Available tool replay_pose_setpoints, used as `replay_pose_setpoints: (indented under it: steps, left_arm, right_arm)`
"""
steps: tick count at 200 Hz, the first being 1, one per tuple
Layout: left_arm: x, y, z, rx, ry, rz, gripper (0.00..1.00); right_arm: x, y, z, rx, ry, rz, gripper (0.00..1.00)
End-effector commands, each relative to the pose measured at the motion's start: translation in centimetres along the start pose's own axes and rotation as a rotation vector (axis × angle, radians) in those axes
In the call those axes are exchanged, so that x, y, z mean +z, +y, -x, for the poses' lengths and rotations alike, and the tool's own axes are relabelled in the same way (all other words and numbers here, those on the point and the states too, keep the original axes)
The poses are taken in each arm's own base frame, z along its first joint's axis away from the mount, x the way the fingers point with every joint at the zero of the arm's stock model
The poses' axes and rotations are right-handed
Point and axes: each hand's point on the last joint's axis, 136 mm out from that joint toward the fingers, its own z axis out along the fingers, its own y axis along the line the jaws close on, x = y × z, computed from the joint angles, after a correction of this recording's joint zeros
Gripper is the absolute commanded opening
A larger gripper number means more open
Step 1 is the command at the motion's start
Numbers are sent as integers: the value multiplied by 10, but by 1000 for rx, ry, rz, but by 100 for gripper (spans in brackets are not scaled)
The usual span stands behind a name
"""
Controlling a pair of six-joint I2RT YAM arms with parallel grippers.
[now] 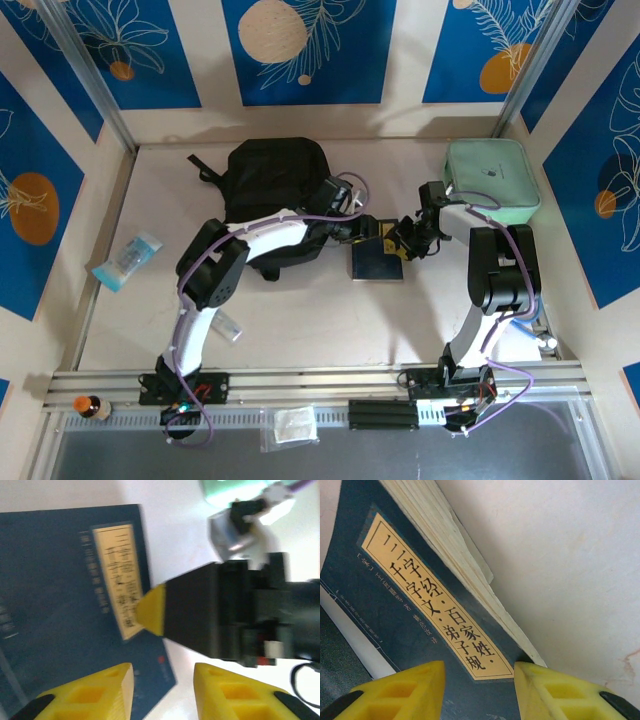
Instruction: Pack books, pencil case, and school supplies into a backpack
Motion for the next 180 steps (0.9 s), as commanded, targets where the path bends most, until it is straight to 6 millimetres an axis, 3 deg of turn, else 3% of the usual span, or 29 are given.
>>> replay_pose_setpoints:
  steps: [1, 22, 56, 139, 166, 180]
  left_arm:
    - [-7, 30, -2, 15, -4, 189, 39]
    - [-8, 54, -12, -11, 8, 309, 41]
    - [-10, 70, -19, -23, 9, 422, 42]
    - [15, 77, -34, -99, 73, 384, 45]
    - [19, 78, -35, -110, 80, 378, 40]
    - [19, 80, -36, -109, 83, 383, 36]
  right_arm:
    - [3, -11, -3, -15, 12, -75, 42]
    - [3, -10, -3, -22, 13, -75, 42]
    - [7, -9, -5, -22, 28, -70, 42]
    - [5, -7, -9, -38, 38, -64, 47]
    - [-11, 9, -5, -100, -11, -18, 45]
    - [-22, 7, 0, -128, -59, -58, 44]
